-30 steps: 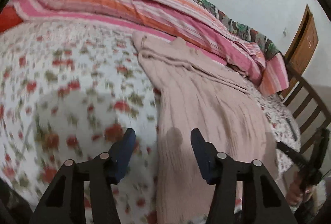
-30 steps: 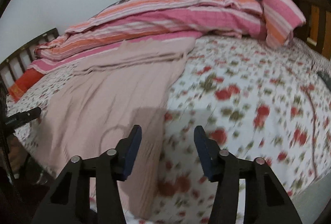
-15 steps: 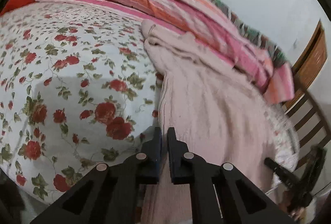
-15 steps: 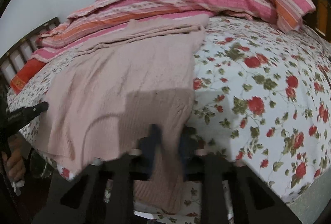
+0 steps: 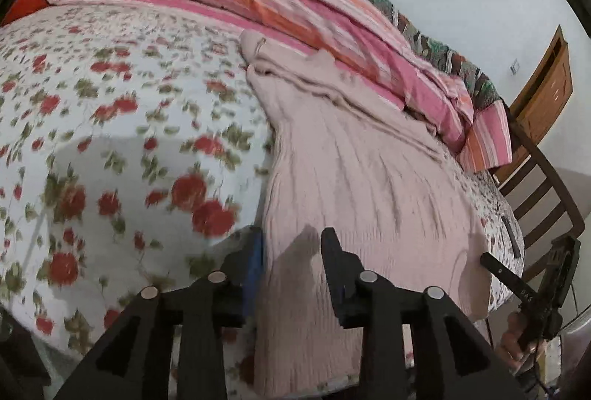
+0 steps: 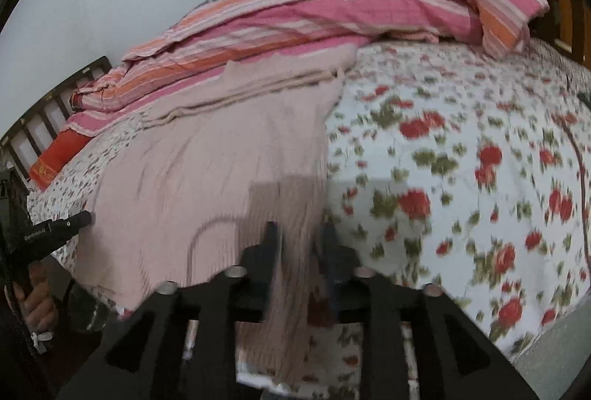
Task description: Fold small clothes
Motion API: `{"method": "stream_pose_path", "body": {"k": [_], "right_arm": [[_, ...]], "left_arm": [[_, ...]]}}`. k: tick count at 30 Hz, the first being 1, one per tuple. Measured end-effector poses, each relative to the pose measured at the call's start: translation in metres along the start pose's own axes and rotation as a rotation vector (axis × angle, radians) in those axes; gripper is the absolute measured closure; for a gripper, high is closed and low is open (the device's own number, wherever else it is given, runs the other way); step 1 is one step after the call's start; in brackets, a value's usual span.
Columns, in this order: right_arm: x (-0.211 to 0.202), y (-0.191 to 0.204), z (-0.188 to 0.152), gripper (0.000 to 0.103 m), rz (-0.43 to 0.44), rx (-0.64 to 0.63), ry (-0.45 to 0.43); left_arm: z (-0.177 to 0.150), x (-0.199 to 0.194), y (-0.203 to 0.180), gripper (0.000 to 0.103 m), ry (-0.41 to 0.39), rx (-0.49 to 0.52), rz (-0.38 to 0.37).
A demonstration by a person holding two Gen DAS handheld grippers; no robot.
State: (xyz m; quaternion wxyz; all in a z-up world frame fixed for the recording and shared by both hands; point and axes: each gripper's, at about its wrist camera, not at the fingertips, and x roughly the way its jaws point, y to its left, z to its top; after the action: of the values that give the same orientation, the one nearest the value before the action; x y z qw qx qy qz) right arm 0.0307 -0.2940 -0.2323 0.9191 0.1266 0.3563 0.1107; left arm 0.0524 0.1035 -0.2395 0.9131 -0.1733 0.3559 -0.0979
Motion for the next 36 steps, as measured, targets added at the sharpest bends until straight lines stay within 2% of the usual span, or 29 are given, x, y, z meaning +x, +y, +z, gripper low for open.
{"method": "stream_pose_path", "body": {"k": [4,7,15,19,24,27,28,29,31,32,36], "right_arm": [[0.013,0.002,0.02,0.069,0.014,0.005,-0.001],[0.029,0.001,0.023,0.069,0.025,0.012,0.048],[0.005,-0.003,-0.018,0.069,0.06,-0.016,0.101],[-0.007,-0.003,-0.038,0.069,0.083,-0.03,0.119],[-0.008,-0.004,-0.047,0.069,0.121,0.003,0.133],[-0.004,0.0,-0.047,0.07,0.122,-0.002,0.141],[-0.003,0.002,-0.046,0.071,0.112,-0.004,0.14],[-0.003,0.002,-0.045,0.075,0.108,-0.002,0.145],[-0.003,0.002,-0.044,0.093,0.117,0.006,0.156],[-0.004,0.001,-0.044,0.096,0.122,0.007,0.154],[-0.025,0.002,-0.037,0.098,0.151,-0.003,0.081]], "left_arm": [[0.02,0.012,0.003,0.072,0.007,-0.062,-0.057],[0.023,0.023,0.008,0.074,0.044,-0.101,-0.083],[-0.013,0.0,0.006,0.074,0.085,-0.065,-0.146],[-0.03,-0.007,0.003,0.074,0.106,-0.052,-0.156],[-0.048,-0.008,-0.002,0.074,0.149,-0.029,-0.137],[-0.049,-0.009,-0.001,0.085,0.146,-0.055,-0.154],[-0.048,-0.008,0.0,0.094,0.15,-0.065,-0.162],[-0.046,-0.008,0.001,0.096,0.152,-0.079,-0.179],[-0.044,-0.014,0.004,0.096,0.135,-0.104,-0.216],[-0.042,-0.019,0.004,0.096,0.116,-0.109,-0.229],[-0.029,-0.039,0.001,0.097,0.057,-0.119,-0.271]]}}
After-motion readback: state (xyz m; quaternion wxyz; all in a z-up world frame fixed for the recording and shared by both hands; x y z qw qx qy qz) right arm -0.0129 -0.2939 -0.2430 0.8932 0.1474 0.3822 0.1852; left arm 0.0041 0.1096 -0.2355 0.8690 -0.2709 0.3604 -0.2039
